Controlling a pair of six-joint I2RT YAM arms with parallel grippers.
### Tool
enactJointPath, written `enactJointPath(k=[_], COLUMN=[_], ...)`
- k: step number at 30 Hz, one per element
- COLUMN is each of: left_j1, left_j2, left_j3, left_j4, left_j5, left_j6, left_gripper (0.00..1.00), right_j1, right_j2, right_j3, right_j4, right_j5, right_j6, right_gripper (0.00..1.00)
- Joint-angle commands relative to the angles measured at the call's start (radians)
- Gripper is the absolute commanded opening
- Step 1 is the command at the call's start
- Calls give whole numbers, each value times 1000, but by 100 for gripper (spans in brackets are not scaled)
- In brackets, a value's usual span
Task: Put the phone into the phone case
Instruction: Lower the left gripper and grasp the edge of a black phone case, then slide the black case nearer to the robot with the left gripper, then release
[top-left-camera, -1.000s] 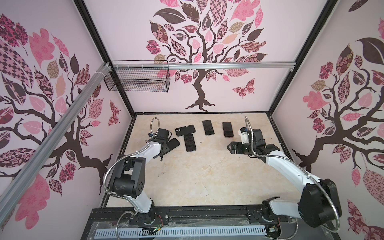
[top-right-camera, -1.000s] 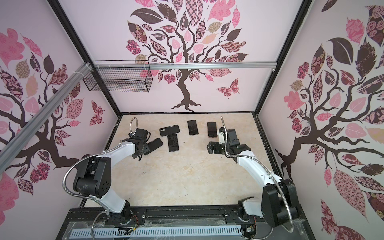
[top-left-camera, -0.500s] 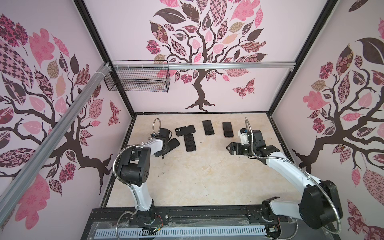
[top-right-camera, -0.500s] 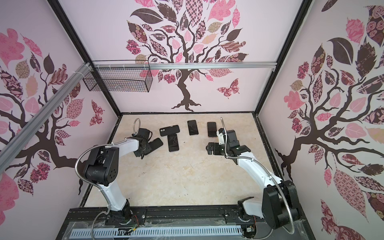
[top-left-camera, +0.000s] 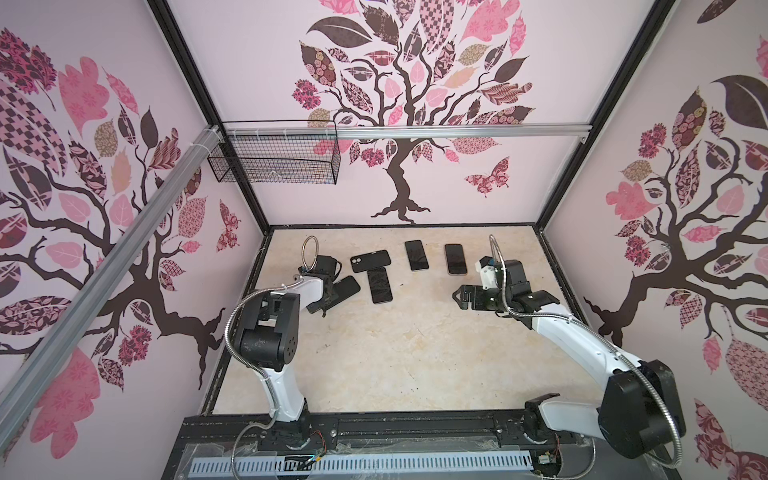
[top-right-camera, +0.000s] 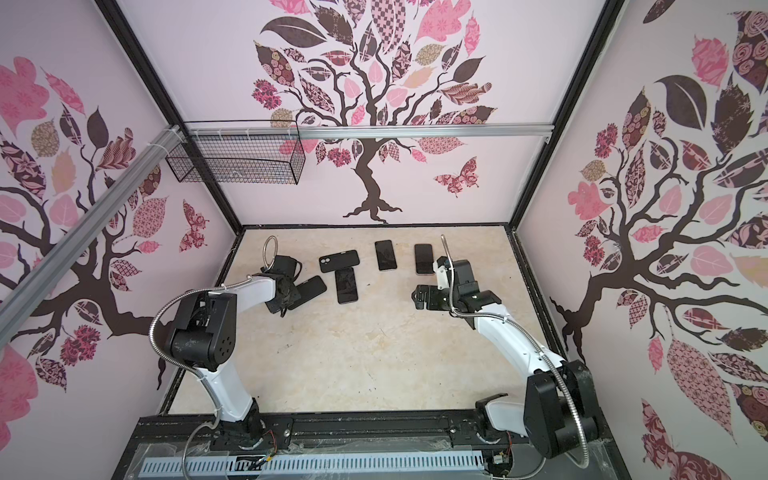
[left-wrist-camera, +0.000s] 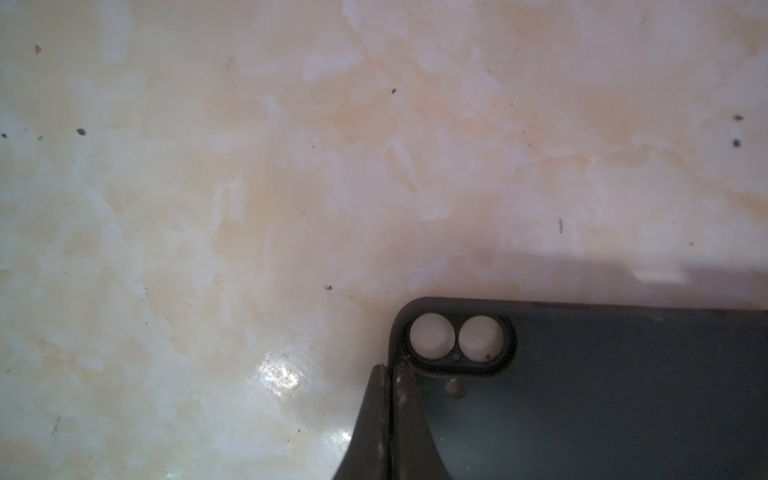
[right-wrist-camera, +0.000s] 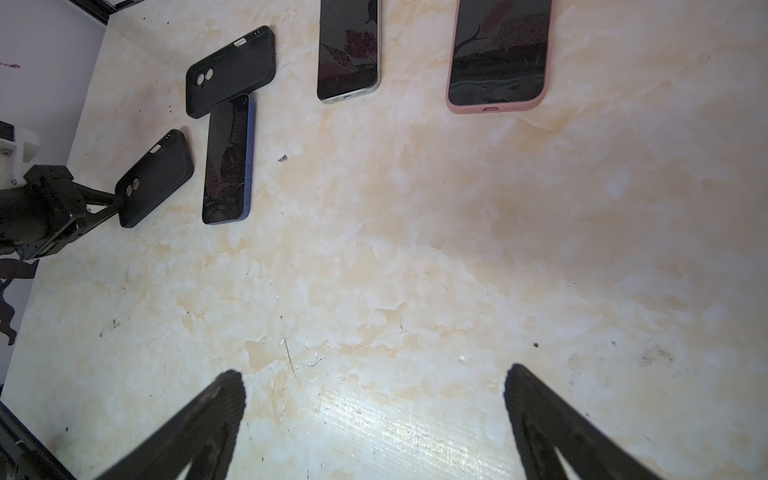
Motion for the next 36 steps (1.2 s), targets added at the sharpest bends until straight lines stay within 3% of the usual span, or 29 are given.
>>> enactJointPath(k=[1, 6, 17, 25, 31, 36], left_j1=[4, 0, -27, -200, -359, -486], left_j2=[-21, -77, -283, -360, -372, -375], left_j3=[-17, -25, -81, -70, -82, -93], left_j4=[-8, -44, -117, -186, -230, -260], left_j5=[37, 134, 231, 287, 273, 198], left_j6=[0, 33, 67, 76, 80, 47], left_gripper=[0, 0, 0, 0, 0, 0], right_j1=[9, 11, 53, 57, 59, 64], right_j2=[-2, 2, 19, 6, -24, -27], right_j3=[18, 39, 91, 104, 92, 90], right_j4=[-4, -52, -112, -170, -186, -198], right_j5=[7, 35, 79, 121, 130, 126], right_j6=[-12, -31, -51, -57, -56, -55], right_gripper=[100, 100, 100, 100, 100, 100])
